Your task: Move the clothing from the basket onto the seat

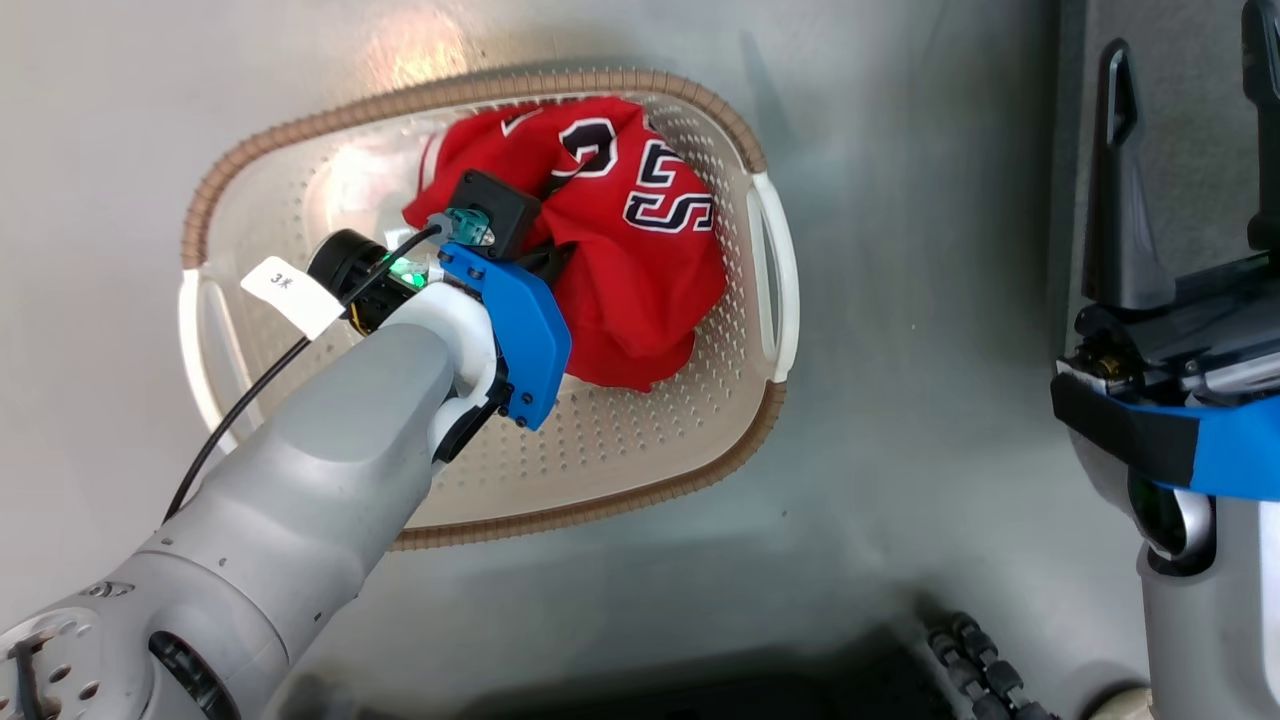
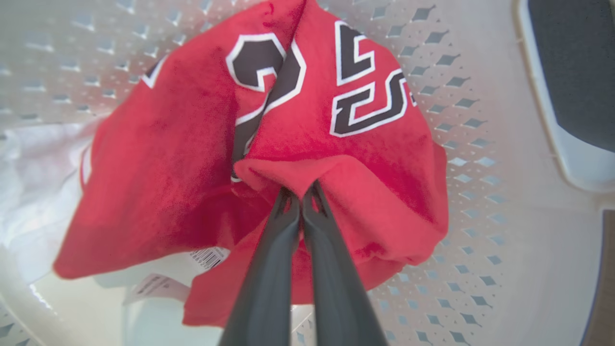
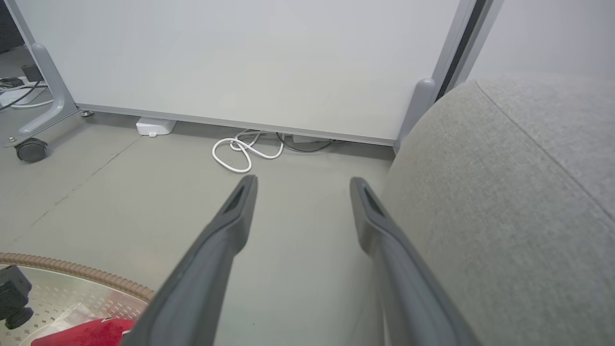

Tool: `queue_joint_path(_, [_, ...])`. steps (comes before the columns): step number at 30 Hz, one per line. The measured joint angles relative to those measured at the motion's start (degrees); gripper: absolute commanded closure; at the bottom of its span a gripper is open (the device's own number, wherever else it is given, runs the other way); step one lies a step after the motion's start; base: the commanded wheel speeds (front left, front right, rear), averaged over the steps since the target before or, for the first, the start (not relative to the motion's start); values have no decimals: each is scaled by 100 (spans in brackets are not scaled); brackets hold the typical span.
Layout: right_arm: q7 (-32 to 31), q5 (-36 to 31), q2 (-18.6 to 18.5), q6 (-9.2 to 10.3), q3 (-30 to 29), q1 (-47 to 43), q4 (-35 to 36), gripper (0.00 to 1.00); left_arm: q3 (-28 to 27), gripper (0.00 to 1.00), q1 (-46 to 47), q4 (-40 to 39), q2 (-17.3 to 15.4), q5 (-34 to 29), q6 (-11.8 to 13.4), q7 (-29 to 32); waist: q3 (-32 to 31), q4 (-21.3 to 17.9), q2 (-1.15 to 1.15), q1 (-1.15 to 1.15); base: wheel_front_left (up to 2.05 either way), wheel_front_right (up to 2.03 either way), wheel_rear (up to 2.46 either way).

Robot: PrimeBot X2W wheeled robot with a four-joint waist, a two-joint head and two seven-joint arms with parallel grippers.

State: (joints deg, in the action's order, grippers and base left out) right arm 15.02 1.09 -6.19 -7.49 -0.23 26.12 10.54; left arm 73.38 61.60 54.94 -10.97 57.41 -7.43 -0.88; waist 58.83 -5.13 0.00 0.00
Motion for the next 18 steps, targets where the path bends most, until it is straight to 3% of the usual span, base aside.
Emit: queue_joint_path(18, [0, 132, -52, 0, -29, -93, -568, 0, 1, 100, -567, -321, -21, 87, 0, -932, -1424, 197, 0, 0, 0, 0, 0])
